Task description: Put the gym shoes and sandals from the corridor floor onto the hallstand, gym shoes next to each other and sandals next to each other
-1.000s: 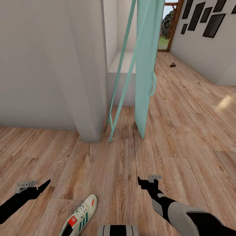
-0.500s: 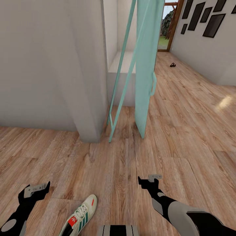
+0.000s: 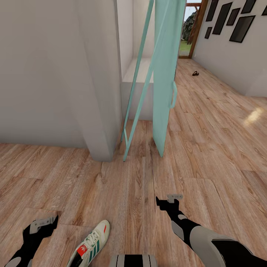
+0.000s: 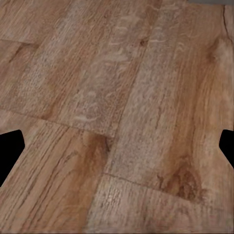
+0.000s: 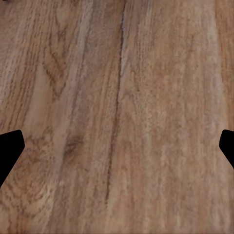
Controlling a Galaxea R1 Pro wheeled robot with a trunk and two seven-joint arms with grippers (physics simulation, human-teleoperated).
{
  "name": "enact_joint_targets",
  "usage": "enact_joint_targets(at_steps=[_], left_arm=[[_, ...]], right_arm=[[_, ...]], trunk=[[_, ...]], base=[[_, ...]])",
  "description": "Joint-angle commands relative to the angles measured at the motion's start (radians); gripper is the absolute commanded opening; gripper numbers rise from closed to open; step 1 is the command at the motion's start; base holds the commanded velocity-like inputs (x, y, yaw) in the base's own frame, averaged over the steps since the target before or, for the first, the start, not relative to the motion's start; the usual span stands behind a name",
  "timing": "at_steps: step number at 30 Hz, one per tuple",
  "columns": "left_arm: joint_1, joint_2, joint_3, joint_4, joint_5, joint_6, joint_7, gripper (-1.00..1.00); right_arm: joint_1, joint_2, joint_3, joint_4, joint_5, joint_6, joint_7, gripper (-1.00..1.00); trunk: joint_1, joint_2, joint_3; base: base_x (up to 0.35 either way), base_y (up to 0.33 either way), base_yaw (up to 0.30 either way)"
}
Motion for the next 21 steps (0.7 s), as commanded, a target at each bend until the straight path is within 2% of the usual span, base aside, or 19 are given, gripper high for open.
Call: enact_joint_targets(at_steps=[1, 6, 11, 15, 21], left_arm=[[0.000, 0.000, 0.000, 0.007, 0.000, -0.002, 0.000, 1.00], [-0.001, 0.001, 0.000, 0.053, 0.000, -0.024, 0.000, 1.00], [-0.005, 0.001, -0.001, 0.177, 0.000, -0.036, 0.002, 1.00], [-0.006, 0.001, -0.001, 0.210, -0.001, -0.039, 0.002, 1.00], [-0.002, 0.002, -0.002, 0.216, 0.000, -0.039, 0.000, 1.00]], right_arm=[[0.000, 0.000, 0.000, 0.000, 0.000, 0.000, 0.000, 1.00], [0.000, 0.000, 0.000, 0.000, 0.000, 0.000, 0.000, 1.00], [0.000, 0.001, 0.000, 0.000, 0.001, 0.000, -0.005, 1.00], [0.000, 0.001, 0.000, 0.000, 0.000, 0.000, -0.005, 1.00], [0.000, 0.001, 0.000, -0.001, 0.000, 0.000, -0.003, 1.00]], trunk=[[0.000, 0.000, 0.000], [0.000, 0.000, 0.000], [0.000, 0.000, 0.000], [0.000, 0.000, 0.000], [0.000, 0.000, 0.000]], base=[[0.000, 0.000, 0.000], [0.000, 0.000, 0.000], [0.000, 0.000, 0.000], [0.000, 0.000, 0.000], [0.000, 0.000, 0.000]])
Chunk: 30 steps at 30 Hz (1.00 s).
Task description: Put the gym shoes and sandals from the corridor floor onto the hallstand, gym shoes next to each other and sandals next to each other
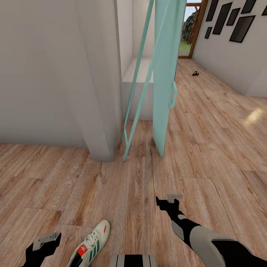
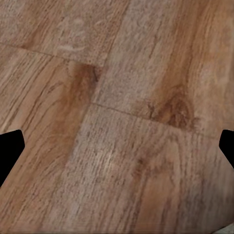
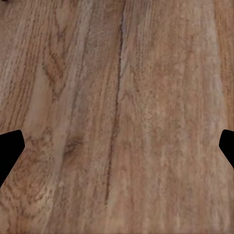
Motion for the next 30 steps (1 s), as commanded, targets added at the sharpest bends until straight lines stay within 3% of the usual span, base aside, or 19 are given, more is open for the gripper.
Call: enact_joint_targets(at_steps=[1, 6, 16, 30], left_arm=[[0.000, 0.000, 0.000, 0.000, 0.000, 0.000, 0.000, 1.00], [0.029, -0.005, -0.004, 0.006, -0.002, 0.000, -0.016, 1.00], [0.039, -0.005, -0.003, 0.006, -0.003, 0.000, -0.015, 1.00], [0.041, -0.005, -0.004, 0.006, -0.004, 0.000, -0.015, 1.00]], right_arm=[[0.000, 0.000, 0.000, 0.000, 0.000, 0.000, 0.000, 1.00], [0.000, 0.004, -0.004, -0.017, 0.000, -0.017, 0.000, 1.00], [0.000, 0.003, -0.004, 0.021, 0.000, -0.068, 0.000, 1.00], [0.000, 0.003, -0.004, 0.019, 0.000, -0.076, 0.001, 1.00]], trunk=[[0.000, 0.000, 0.000], [0.000, 0.000, 0.000], [0.000, 0.000, 0.000], [0.000, 0.000, 0.000]], base=[[0.000, 0.000, 0.000], [0.000, 0.000, 0.000], [0.000, 0.000, 0.000], [0.000, 0.000, 0.000]])
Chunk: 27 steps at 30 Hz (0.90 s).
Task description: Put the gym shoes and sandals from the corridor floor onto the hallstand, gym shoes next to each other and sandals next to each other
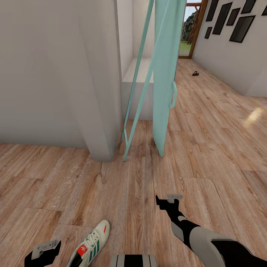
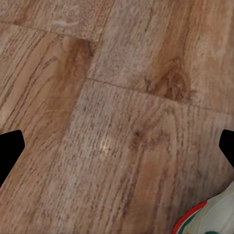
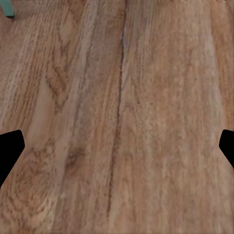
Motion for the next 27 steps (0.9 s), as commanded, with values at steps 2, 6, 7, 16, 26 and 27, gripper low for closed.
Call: enact_joint_targets(at_steps=[2, 6, 7, 16, 26, 27], left_arm=[[0.000, 0.000, 0.000, 0.000, 0.001, 0.000, 0.001, 1.00], [0.000, 0.000, 0.000, 0.000, 0.002, 0.000, 0.001, 1.00], [0.000, 0.000, 0.000, 0.000, 0.002, 0.000, 0.001, 1.00], [0.001, 0.000, 0.001, 0.000, 0.001, 0.000, 0.002, 1.00], [0.002, 0.000, 0.001, 0.006, 0.000, 0.000, 0.002, 1.00], [0.002, 0.000, 0.000, 0.006, 0.001, 0.000, 0.002, 1.00]], right_arm=[[0.000, 0.000, 0.000, -0.007, 0.000, -0.003, 0.001, 1.00], [0.000, 0.000, 0.001, -0.030, 0.000, -0.005, 0.003, 1.00], [0.000, 0.000, 0.001, -0.036, 0.000, -0.005, 0.003, 1.00], [0.000, -0.002, 0.000, -0.254, 0.000, 0.001, 0.002, 1.00], [0.000, -0.003, 0.000, -0.435, 0.000, 0.055, 0.002, 1.00], [0.000, -0.003, 0.000, -0.463, 0.000, 0.089, 0.002, 1.00]], trunk=[[0.000, 0.000, 0.000], [0.000, 0.000, 0.000], [0.000, 0.000, 0.000], [0.000, 0.000, 0.000], [0.000, 0.000, 0.000], [0.000, 0.000, 0.000]], base=[[0.000, 0.000, 0.000], [0.000, 0.000, 0.000], [0.000, 0.000, 0.000], [0.000, 0.000, 0.000], [0.000, 0.000, 0.000], [0.000, 0.000, 0.000]])
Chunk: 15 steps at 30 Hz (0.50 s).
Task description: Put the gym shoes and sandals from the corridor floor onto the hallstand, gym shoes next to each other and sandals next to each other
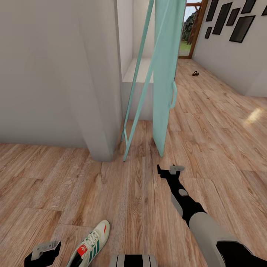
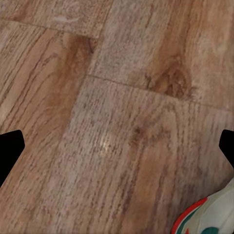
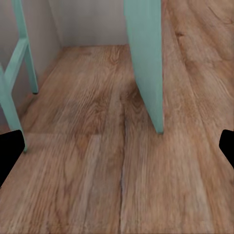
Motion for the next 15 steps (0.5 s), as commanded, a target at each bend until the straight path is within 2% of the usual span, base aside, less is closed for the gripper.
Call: enact_joint_targets(at_steps=[1, 8, 15], left_arm=[[0.000, 0.000, 0.000, 0.000, 0.000, 0.000, 0.000, 1.00], [0.000, 0.000, 0.000, 0.001, 0.001, 0.000, 0.000, 1.00], [0.000, 0.000, 0.000, 0.007, 0.001, 0.000, 0.000, 1.00]], right_arm=[[0.000, 0.000, 0.000, -0.016, 0.000, 0.021, 0.000, 1.00], [0.000, 0.000, 0.000, -0.201, 0.000, 0.260, 0.000, 1.00], [0.000, 0.000, 0.000, -0.360, 0.000, 0.420, 0.000, 1.00]], trunk=[[0.000, 0.000, 0.000], [0.000, 0.000, 0.000], [0.000, 0.000, 0.000]], base=[[0.000, 0.000, 0.000], [0.000, 0.000, 0.000], [0.000, 0.000, 0.000]])
